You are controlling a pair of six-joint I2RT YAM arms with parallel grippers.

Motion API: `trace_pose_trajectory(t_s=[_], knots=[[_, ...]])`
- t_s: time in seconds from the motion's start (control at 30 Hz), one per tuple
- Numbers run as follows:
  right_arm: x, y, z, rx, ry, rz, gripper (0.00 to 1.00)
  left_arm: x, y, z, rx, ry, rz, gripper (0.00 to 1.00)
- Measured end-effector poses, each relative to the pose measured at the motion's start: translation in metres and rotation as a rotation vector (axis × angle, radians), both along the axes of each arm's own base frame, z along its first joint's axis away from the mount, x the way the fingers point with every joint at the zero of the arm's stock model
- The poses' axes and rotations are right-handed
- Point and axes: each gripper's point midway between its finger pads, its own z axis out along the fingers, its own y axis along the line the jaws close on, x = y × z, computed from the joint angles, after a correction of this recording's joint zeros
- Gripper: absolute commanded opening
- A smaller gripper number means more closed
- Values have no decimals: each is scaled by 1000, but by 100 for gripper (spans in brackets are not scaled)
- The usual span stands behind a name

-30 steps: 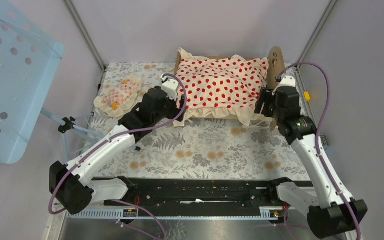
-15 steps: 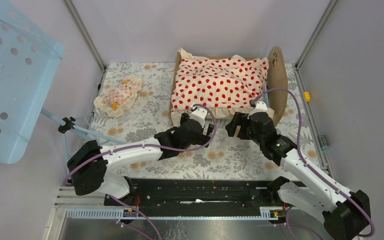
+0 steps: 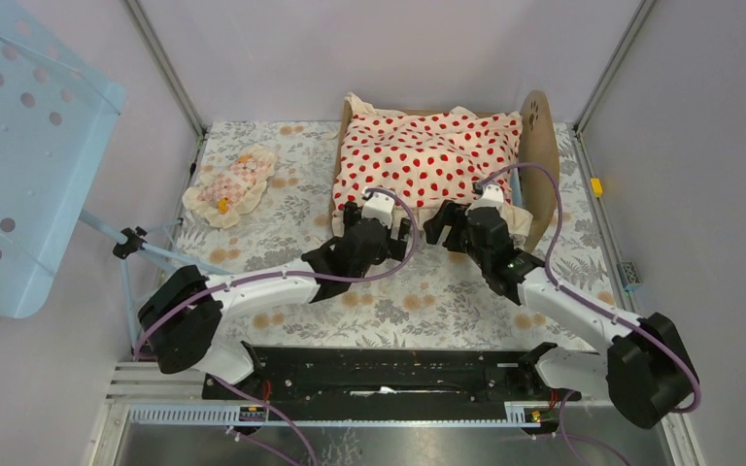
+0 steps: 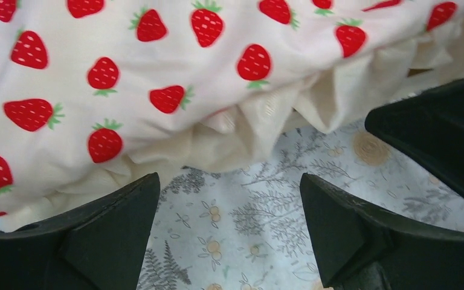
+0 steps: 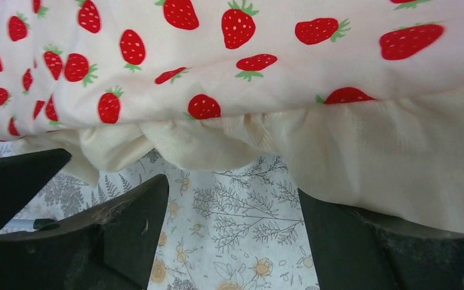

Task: Set up the pet bed
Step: Adjust the mattress on the bed frame.

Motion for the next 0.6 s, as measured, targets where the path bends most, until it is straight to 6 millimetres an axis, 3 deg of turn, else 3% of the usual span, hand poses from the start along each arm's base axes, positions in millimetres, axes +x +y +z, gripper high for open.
trace_pose_trajectory(t_s=[0.17, 0.37, 0.47, 0.6], knots=[[9, 4, -18, -9, 34, -18, 81, 13, 5, -4, -5, -6, 22, 83], [21, 6, -15, 7, 9, -50, 75, 12, -5, -23, 17, 22, -17, 73], [22, 8, -18, 13, 17, -59, 66, 12, -6, -33, 36, 37, -24, 68], [24, 8, -26, 14, 36, -72, 51, 13, -6, -41, 57, 49, -23, 47]])
